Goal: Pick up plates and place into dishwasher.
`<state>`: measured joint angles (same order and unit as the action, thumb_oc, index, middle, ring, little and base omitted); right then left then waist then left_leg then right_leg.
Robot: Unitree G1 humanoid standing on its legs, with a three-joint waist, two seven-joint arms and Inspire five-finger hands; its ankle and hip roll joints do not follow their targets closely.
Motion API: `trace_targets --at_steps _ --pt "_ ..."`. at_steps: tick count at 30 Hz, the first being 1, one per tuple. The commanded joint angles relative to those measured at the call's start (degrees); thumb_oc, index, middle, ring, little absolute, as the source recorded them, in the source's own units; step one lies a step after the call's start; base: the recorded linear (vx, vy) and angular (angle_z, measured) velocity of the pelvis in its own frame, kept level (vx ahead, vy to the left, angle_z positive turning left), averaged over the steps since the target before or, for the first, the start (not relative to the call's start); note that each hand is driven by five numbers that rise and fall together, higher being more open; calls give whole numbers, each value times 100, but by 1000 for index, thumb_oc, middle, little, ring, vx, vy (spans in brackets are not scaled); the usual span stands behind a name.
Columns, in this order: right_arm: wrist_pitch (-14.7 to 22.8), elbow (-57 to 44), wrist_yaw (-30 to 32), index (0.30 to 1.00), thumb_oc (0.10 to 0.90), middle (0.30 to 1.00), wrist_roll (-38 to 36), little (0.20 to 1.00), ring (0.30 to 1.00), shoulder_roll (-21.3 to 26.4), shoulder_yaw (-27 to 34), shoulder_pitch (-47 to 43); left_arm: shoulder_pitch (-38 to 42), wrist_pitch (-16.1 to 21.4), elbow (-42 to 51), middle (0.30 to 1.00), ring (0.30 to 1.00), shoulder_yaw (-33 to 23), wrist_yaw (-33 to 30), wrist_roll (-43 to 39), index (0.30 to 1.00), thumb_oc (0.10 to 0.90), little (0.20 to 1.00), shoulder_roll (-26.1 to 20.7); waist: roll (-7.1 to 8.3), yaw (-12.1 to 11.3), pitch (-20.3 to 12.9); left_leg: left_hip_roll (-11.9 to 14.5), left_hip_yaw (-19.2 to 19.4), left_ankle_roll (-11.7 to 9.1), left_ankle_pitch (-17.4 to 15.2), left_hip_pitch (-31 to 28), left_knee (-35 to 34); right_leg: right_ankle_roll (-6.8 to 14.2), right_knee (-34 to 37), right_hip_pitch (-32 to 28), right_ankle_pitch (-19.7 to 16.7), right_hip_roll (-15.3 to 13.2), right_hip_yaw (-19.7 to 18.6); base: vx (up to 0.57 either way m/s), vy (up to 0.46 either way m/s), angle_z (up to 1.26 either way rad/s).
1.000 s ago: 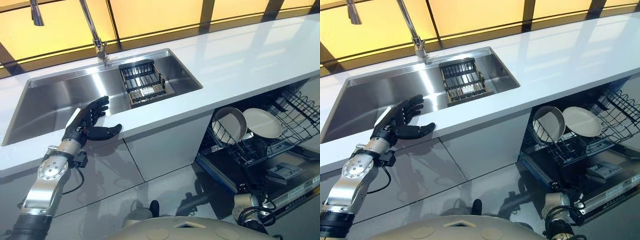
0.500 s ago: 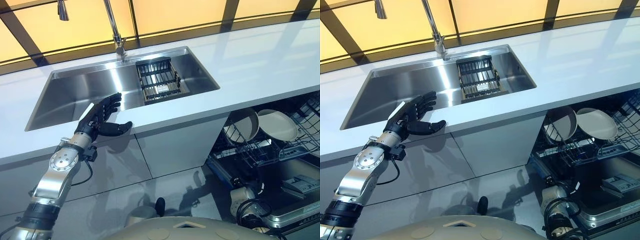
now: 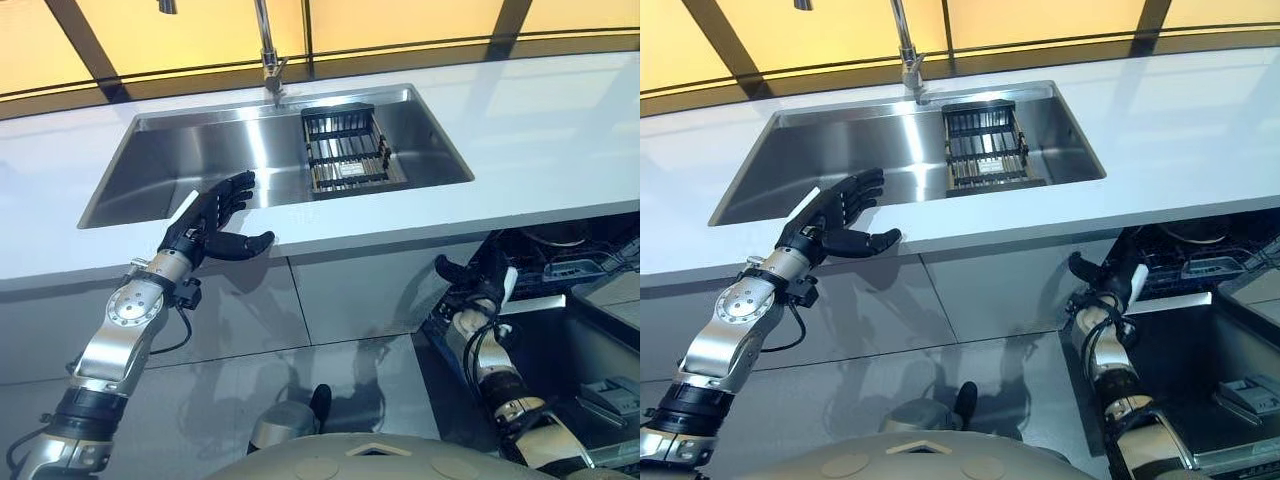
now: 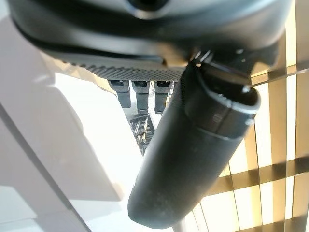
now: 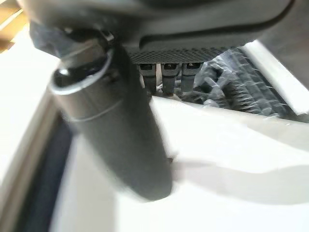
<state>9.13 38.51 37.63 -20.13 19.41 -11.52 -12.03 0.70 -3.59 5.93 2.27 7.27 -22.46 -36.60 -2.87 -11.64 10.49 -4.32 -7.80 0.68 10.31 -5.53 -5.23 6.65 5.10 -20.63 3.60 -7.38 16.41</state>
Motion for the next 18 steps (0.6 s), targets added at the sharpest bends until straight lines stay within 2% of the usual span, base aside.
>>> trace_targets --at_steps 1,4,5,8,11,12,15,18 --pt "250 -577 -321 900 800 900 208 900 900 304 -159 -1070 -33 250 49 900 900 -17 119 97 900 800 900 -108 62 -301 -275 -161 59 250 -1211 -559 333 31 -503 863 -409 -123 59 29 -15 3" --pt "175 -441 -622 900 800 900 -416 900 900 286 -90 -920 -46 236 35 900 900 -38 158 68 900 800 900 -124 86 -277 -287 -157 70 245 -1217 -603 306 40 -480 845 -418 -110 46 12 -30 9" --pt "223 -392 -707 900 800 900 -768 900 900 237 -26 -777 -66 212 77 900 900 -58 167 47 900 800 900 -149 96 -256 -287 -150 88 243 -1223 -626 290 41 -458 837 -424 -96 27 -4 -40 3" --pt "406 -334 -591 900 800 900 -1096 900 900 127 145 -530 -102 233 105 900 900 -76 146 22 900 800 900 -151 98 -192 -276 -130 137 245 -1227 -679 242 48 -420 829 -446 -71 -26 -24 -39 0" --pt "565 -407 -352 900 800 900 -864 900 900 87 274 -355 -138 229 150 900 900 -95 108 6 900 800 900 -143 97 -138 -293 -112 181 243 -1222 -721 171 60 -369 830 -466 -44 -66 -55 -37 -2" --pt "677 -711 28 900 800 900 -346 900 900 121 355 -207 -168 231 200 900 900 -89 18 27 900 800 900 -103 99 -43 -297 -101 232 243 -1222 -746 119 69 -325 843 -477 -19 -125 -82 -41 -2" --pt "626 -1603 607 900 800 900 655 900 900 250 591 149 -308 286 260 900 900 -189 -60 75 900 800 900 -20 97 152 -294 -77 344 247 -1241 -757 77 88 -275 886 -487 26 -255 -117 -51 -4" --pt "523 -2456 792 900 800 900 1595 900 900 408 963 572 -476 352 296 900 900 -400 -90 118 900 800 900 51 116 372 -298 -60 482 242 -1222 -712 50 108 -230 977 -523 68 -393 -136 -60 -16"
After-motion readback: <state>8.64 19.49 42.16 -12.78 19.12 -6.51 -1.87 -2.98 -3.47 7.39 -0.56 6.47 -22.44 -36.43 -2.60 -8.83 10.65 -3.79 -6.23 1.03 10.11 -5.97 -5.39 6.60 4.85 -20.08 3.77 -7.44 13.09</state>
